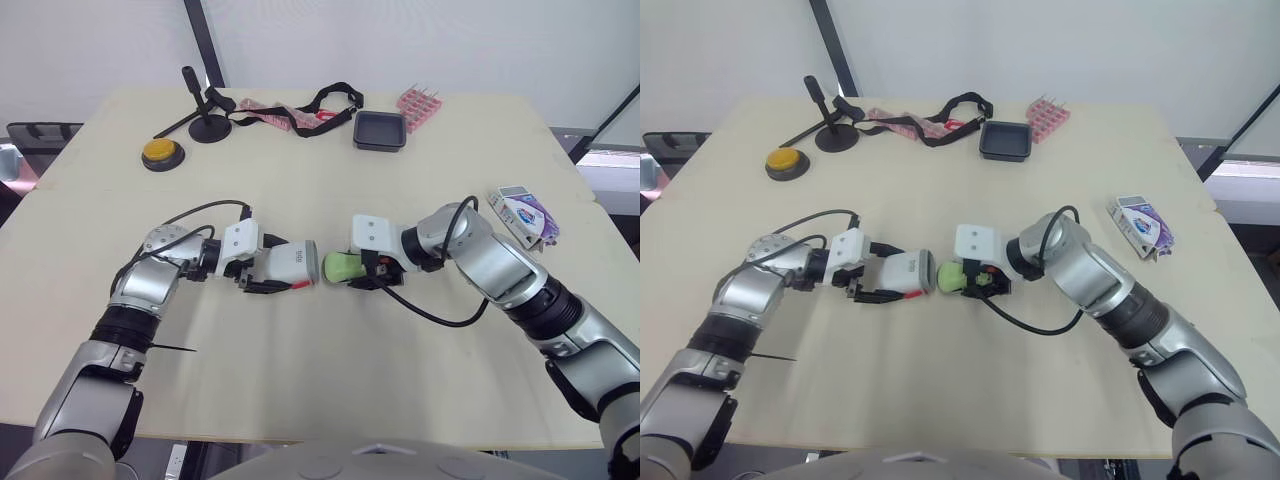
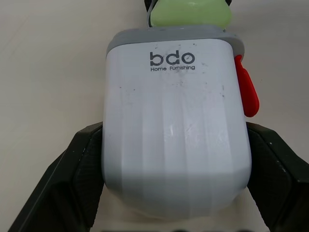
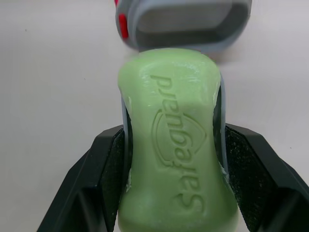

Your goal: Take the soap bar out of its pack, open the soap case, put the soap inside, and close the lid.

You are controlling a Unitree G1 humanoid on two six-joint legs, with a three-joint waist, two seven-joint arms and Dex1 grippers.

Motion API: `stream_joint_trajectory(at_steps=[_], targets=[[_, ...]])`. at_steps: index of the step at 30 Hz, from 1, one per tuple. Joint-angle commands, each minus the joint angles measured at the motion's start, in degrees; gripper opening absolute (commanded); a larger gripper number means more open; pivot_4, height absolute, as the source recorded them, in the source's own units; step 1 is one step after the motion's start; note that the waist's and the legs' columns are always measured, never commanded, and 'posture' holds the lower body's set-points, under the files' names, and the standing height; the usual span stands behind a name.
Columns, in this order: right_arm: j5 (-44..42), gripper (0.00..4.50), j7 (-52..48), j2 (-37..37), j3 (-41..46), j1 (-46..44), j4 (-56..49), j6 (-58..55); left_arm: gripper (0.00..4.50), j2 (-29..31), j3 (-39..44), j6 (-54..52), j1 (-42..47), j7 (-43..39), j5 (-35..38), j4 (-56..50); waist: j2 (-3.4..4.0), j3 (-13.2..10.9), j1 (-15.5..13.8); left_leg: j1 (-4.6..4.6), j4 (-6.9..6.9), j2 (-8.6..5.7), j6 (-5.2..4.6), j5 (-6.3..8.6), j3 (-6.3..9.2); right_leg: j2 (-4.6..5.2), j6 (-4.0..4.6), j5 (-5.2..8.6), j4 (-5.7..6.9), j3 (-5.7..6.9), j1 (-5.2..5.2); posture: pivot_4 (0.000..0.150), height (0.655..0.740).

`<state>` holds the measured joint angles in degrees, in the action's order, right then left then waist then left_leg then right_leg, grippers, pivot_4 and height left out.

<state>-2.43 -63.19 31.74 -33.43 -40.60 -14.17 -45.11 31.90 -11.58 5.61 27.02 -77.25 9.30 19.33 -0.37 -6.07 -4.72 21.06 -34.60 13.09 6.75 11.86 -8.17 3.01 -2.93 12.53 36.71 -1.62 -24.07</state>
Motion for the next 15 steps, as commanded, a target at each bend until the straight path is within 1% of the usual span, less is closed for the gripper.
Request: stream_joint_trajectory(at_steps=[1, 15], targets=[[-0.29, 2.54, 0.08, 0.1, 0.65, -1.76, -1.85, -0.43, 3.46, 0.01, 0.17, 0.85, 1.32, -0.38, 0.45, -0.84, 0.0, 0.0, 0.01, 0.0, 0.0, 0.0, 0.0, 0.0, 0.0, 0.0, 0.0, 0.0, 0.0, 0.0, 0.0, 0.15, 0.74], [-0.72, 2.54, -0.6, -0.86, -1.56, -3.08, -1.78, -2.5, 3.46, -1.41, -0.68, 4.66, 1.48, 0.19, -0.3, -1.03, 0.0, 0.0, 0.04, -0.04, 0.0, 0.0, 0.0, 0.0, 0.0, 0.0, 0.0, 0.0, 0.03, 0.0, 0.0, 0.15, 0.74]])
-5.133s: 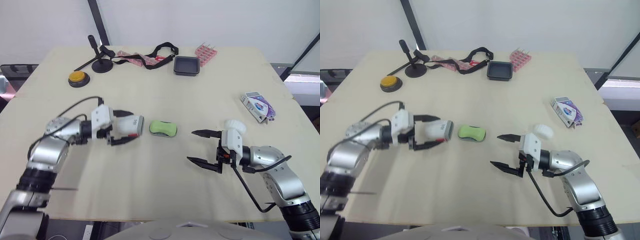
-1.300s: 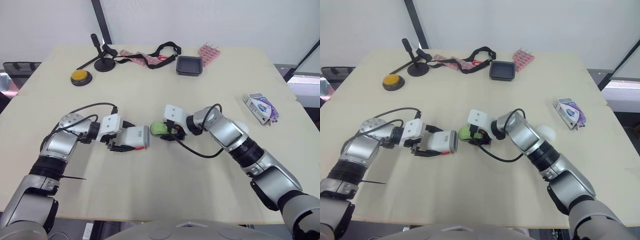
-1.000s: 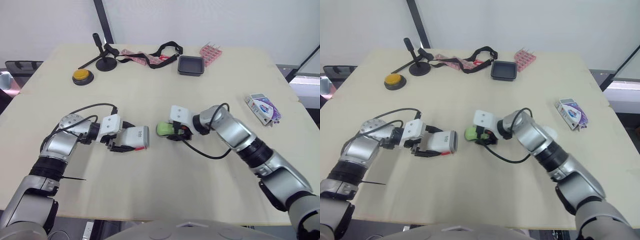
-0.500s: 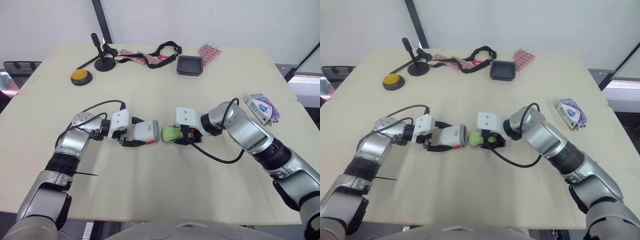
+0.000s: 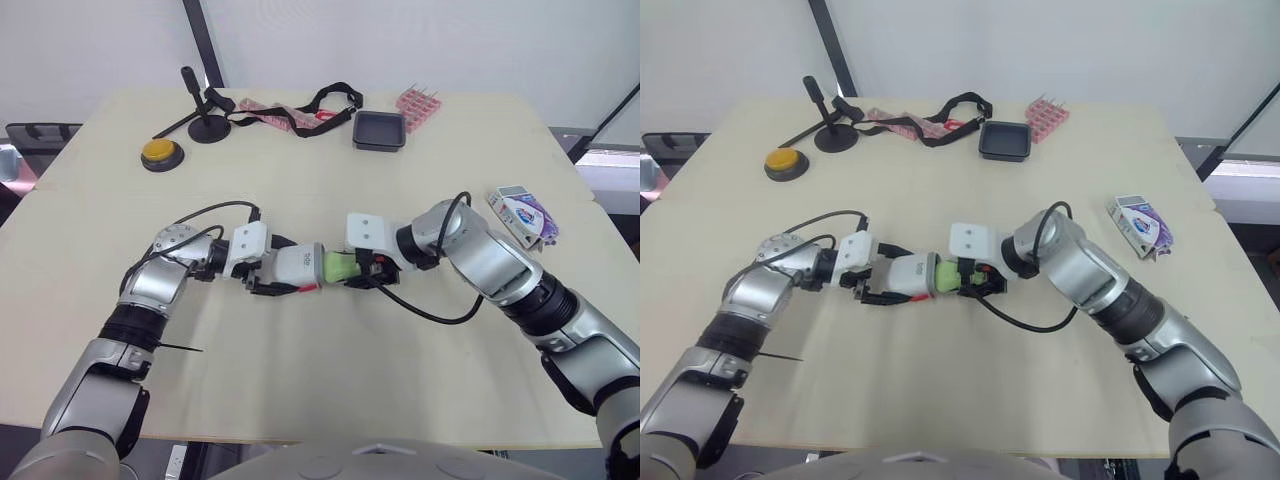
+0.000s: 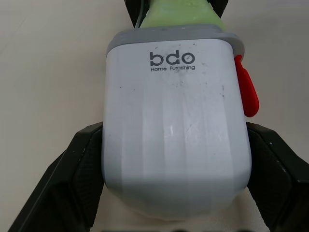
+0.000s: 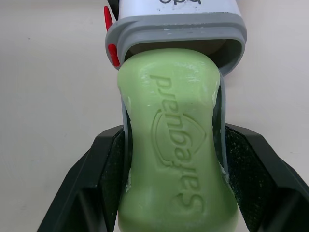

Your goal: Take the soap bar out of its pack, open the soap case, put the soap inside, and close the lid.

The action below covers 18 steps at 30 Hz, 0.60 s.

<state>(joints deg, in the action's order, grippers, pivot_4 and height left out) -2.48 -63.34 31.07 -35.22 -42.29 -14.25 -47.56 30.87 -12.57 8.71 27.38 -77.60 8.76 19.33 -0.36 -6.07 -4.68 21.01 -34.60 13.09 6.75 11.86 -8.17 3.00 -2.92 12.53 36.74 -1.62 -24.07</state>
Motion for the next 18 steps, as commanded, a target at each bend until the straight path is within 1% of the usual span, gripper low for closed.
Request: stream_joint_trajectory(at_steps=[1, 18], targets=[[-0.61, 2.54, -0.44, -0.19, 0.09, -1.5, -1.61, -0.12, 3.46, -0.65, 0.34, 1.65, 1.22, 0.75, 0.38, -1.06, 0.0, 0.0, 0.0, 0.0, 0.0, 0.0, 0.0, 0.0, 0.0, 0.0, 0.0, 0.0, 0.0, 0.0, 0.0, 0.15, 0.74], [1.31, 2.54, 0.1, -1.71, -3.83, -4.87, -0.65, -2.44, 3.46, -4.08, -0.63, 1.54, 1.9, 3.5, -0.24, -2.32, 0.0, 0.0, -0.03, -0.01, -0.01, 0.0, 0.0, 0.0, 0.0, 0.0, 0.0, 0.0, 0.08, 0.0, 0.0, 0.15, 0.74]])
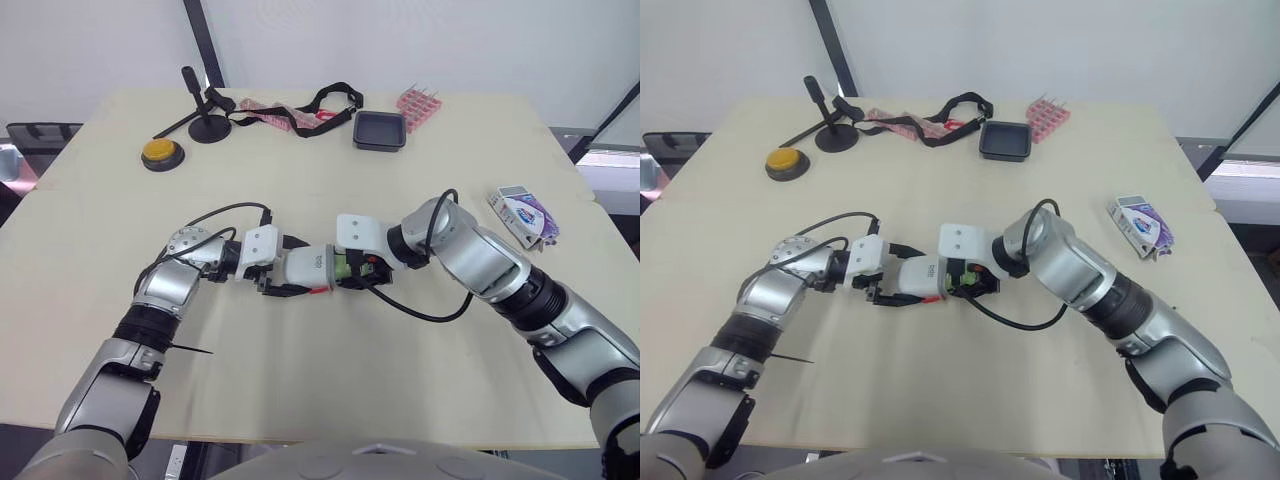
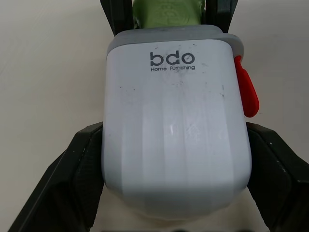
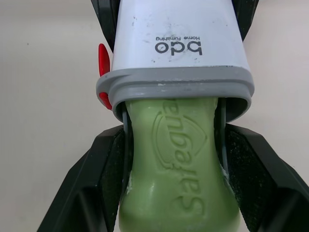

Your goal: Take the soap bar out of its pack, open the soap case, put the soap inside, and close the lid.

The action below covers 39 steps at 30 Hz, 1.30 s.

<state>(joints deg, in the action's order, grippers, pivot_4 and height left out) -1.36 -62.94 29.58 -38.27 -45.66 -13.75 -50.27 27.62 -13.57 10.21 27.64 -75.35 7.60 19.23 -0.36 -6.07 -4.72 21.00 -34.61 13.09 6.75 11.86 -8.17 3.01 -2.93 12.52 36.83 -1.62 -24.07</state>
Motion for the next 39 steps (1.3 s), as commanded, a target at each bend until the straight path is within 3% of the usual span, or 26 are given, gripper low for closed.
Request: stream_joint_trajectory(at_steps=[1, 3, 6, 8, 21, 28, 39], targets=[[0.23, 2.54, -0.15, -0.26, -0.87, -1.56, -1.25, 0.06, 3.46, -0.95, 0.28, -0.01, 1.53, 1.35, 0.79, -2.37, 0.0, 0.0, 0.04, 0.0, 0.0, 0.0, 0.0, 0.0, 0.0, 0.0, 0.0, 0.0, 0.0, 0.0, 0.0, 0.15, 0.74], [-0.1, 2.54, 0.05, -0.27, -0.74, -1.67, -1.58, -1.44, 3.46, -1.24, 0.33, -0.38, 1.46, 1.6, 0.68, -2.42, 0.0, 0.0, 0.07, 0.0, 0.0, 0.0, 0.0, 0.0, 0.0, 0.0, 0.0, 0.0, 0.0, 0.0, 0.0, 0.15, 0.74], [-0.24, 4.0, -0.01, 0.52, -0.51, -1.6, -2.42, -2.88, 3.46, -1.33, 0.47, -0.67, 1.37, 1.74, 0.57, -2.42, 0.0, 0.0, 0.04, 0.0, 0.0, 0.0, 0.0, 0.0, 0.0, 0.0, 0.0, 0.0, -0.01, -0.01, 0.0, 0.15, 0.74], [-0.27, 4.47, -0.34, 1.65, -0.13, -1.39, -2.93, -2.79, 3.46, -1.27, 0.47, -0.87, 1.39, 1.81, 0.54, -2.31, 0.0, 0.0, 0.03, 0.0, 0.0, 0.0, 0.0, 0.0, 0.0, 0.0, 0.0, 0.0, 0.0, -0.01, 0.0, 0.15, 0.74], [-1.86, 4.47, 1.2, 6.24, 5.44, -0.47, -5.25, -2.68, 3.46, -1.04, -0.1, -0.96, 1.63, 1.24, 0.3, -1.52, 0.0, 0.0, -0.01, 0.02, -0.01, 0.0, 0.0, 0.0, 0.0, -0.01, 0.0, 0.0, -0.01, -0.04, 0.0, 0.15, 0.74], [-4.63, 4.47, 2.22, 8.59, 11.8, 4.57, -5.43, -0.69, 3.46, -0.9, -0.09, -0.89, 1.86, 1.01, 0.22, -1.41, -0.01, 0.01, -0.29, 0.04, -0.01, 0.0, 0.0, 0.0, -0.01, -0.01, 0.0, 0.0, -0.01, -0.06, 0.0, 0.15, 0.74], [-4.95, 1.04, 3.54, 9.76, 12.77, 11.79, -7.77, 6.12, 3.46, -0.82, 0.02, -0.96, 1.92, 0.96, 0.57, -1.67, 0.01, 0.0, -0.36, 0.14, -0.02, 0.0, -0.01, 0.0, -0.05, 0.0, 0.0, 0.0, -0.04, -0.18, 0.0, 0.15, 0.74]])
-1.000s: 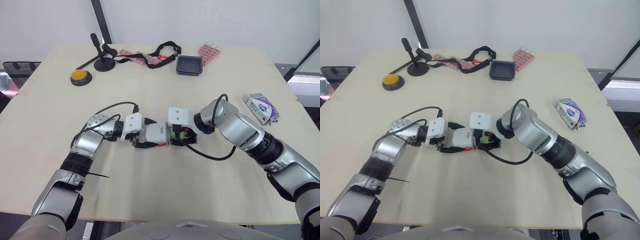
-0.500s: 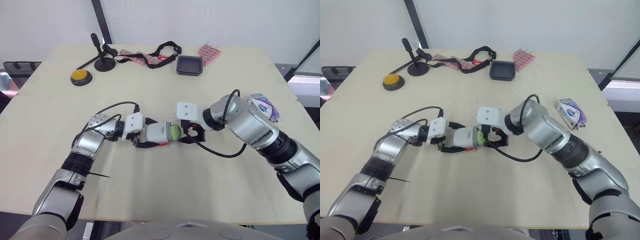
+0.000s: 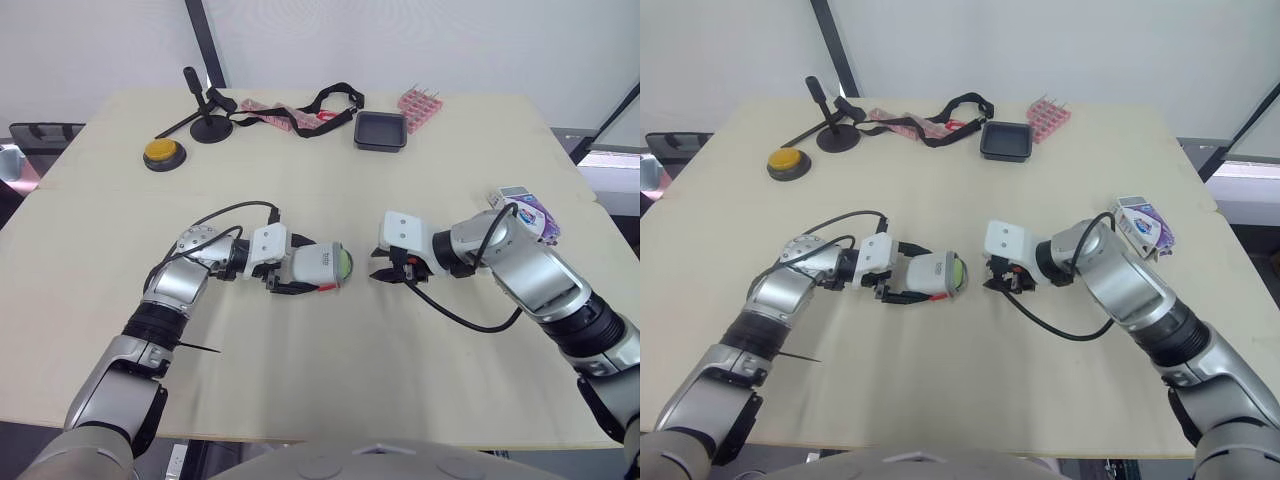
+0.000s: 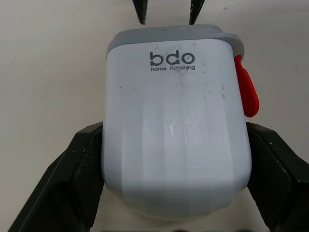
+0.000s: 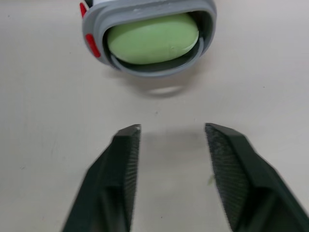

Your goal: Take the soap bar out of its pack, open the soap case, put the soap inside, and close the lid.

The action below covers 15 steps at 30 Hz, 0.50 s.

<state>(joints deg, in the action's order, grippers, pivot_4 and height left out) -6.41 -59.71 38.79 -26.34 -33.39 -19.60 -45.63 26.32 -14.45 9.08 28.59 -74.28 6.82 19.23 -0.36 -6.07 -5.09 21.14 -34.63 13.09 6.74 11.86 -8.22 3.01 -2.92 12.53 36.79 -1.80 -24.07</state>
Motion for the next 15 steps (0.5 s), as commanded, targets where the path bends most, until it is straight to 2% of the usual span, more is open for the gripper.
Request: stream_joint_trajectory(at_steps=[1, 3, 15], targets=[[0.18, 0.69, 0.47, 0.22, 0.62, -0.71, -1.86, 1.59, 3.46, 0.49, 0.88, 0.16, 0.93, -0.15, 1.35, -1.75, 0.0, 0.0, 0.01, 0.0, 0.0, 0.0, 0.0, 0.0, 0.0, 0.0, 0.0, 0.0, 0.0, 0.0, 0.0, 0.15, 0.74], [0.5, 0.02, 0.7, -0.43, 0.02, -1.27, -1.77, 1.97, 3.46, 0.5, 0.82, 0.08, 0.82, -0.16, 1.37, -2.0, 0.0, 0.0, 0.01, 0.01, 0.0, 0.0, 0.0, 0.0, 0.0, 0.0, 0.0, 0.0, 0.0, 0.0, 0.0, 0.15, 0.74], [2.88, 0.02, 1.03, -3.87, -4.38, -3.77, 1.23, 4.99, 3.46, 0.27, 0.93, -0.67, 0.53, 0.35, 1.54, -3.12, 0.0, 0.0, 0.11, 0.01, 0.0, 0.0, 0.0, 0.0, 0.0, 0.0, 0.0, 0.0, 0.0, 0.03, 0.0, 0.15, 0.74]])
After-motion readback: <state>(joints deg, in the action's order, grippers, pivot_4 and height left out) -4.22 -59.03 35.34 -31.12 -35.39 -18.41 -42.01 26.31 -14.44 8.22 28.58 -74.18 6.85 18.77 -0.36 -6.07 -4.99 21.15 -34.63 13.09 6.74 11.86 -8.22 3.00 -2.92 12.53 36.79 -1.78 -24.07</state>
